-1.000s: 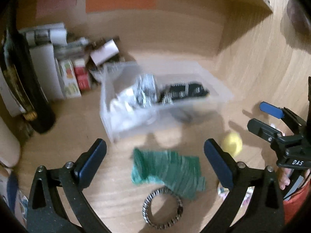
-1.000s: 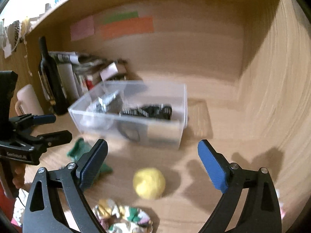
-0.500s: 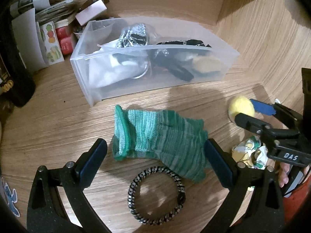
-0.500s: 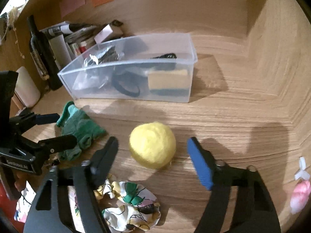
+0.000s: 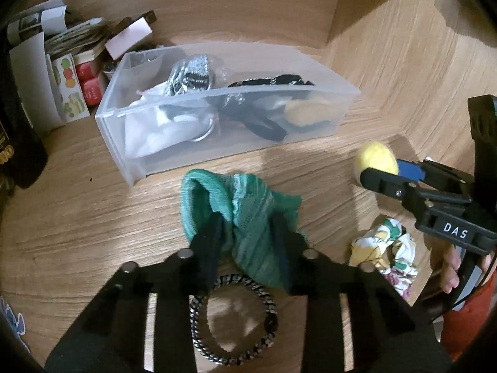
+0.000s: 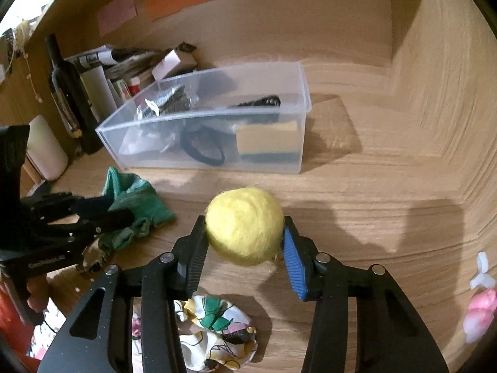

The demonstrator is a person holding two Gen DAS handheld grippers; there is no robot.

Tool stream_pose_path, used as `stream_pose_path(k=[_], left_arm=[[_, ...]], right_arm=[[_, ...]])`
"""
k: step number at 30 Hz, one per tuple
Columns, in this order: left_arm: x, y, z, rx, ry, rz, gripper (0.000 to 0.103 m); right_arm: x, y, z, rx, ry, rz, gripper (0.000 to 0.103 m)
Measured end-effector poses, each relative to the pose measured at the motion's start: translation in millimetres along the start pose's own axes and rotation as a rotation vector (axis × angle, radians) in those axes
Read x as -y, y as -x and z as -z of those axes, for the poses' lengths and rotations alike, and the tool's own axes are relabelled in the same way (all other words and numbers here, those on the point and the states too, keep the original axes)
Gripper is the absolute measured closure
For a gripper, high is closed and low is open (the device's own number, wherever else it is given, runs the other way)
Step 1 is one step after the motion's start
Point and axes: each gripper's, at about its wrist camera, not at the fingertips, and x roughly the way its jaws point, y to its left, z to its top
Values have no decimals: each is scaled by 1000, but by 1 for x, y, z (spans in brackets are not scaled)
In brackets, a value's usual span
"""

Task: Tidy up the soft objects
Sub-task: 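Grasp the green cloth with the left gripper while the right grasps the yellow ball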

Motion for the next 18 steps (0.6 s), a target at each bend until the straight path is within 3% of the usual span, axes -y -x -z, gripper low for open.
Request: stream_pose_path(k=[2,4,18], left_arm=[[0,3,-2,12,2,-6,89],[-2,6,-5,27,15,-6,92],[-7,63,-57,271,57,-48,94]], right_arm=[[0,4,-4,15,2,1,60],[-1,8,-9,35,1,0,60],[-13,32,-57,192,31,-24,60]])
